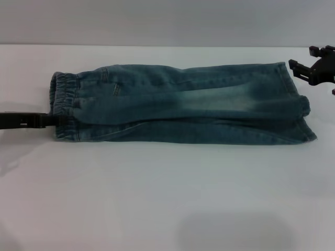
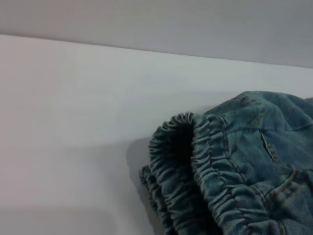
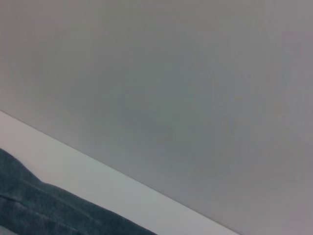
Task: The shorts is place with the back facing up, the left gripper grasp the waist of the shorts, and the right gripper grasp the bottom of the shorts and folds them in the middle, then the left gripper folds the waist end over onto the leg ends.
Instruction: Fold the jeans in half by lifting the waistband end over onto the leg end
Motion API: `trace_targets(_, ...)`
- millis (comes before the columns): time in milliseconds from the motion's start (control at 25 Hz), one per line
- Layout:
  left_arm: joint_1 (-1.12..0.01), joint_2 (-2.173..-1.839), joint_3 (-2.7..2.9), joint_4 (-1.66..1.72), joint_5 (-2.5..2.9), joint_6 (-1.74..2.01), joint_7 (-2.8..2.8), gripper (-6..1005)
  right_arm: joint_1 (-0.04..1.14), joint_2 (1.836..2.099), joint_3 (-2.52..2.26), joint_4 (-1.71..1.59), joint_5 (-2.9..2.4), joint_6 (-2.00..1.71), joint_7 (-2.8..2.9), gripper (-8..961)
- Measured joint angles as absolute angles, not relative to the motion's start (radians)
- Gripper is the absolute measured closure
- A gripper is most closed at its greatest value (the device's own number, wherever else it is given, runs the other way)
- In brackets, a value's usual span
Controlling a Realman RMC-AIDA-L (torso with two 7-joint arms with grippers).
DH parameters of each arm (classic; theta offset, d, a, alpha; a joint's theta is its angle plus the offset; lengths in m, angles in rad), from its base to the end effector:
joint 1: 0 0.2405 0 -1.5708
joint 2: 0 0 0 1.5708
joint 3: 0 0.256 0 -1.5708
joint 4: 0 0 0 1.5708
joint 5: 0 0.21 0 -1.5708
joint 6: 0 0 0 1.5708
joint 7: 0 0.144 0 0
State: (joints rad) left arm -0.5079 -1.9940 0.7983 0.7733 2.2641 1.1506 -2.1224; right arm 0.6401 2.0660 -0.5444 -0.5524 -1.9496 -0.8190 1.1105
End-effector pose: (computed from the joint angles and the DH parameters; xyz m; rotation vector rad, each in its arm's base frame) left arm -0.3311 0.3697 0.0474 -2.1825 -1.3468 -0.2142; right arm 0.3132 0.4206 0.0367 -2.1050 0.5292 0.2394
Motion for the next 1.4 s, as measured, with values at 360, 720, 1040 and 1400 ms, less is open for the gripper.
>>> trace_targets(360,-0.51,-1.994,0.798,0.769,2.264,1.164,-2.104,643,0.636,2.068,-0.541,-0.554,-1.948,-0.819,1.111,335)
trace_targets(720,-0.513,-1.994,0.798,0.77,2.26,1.167,-2.105,837,0.635,2.069,-0.54,-0.554,-1.948,-0.819,1.111,335)
trace_targets(1040,-0.513,-1.994,0.791,0.775,2.253,1.199,-2.092,915,0.635,2.069,-0.545,-0.554,-1.948,-0.819,1.111,335)
trace_targets(1400,-0.518,-1.989,0.785,0.783,2.184,1.268,-2.06,938,0.635,2.071,-0.549,-0.55,-1.948,-0.819,1.111,336)
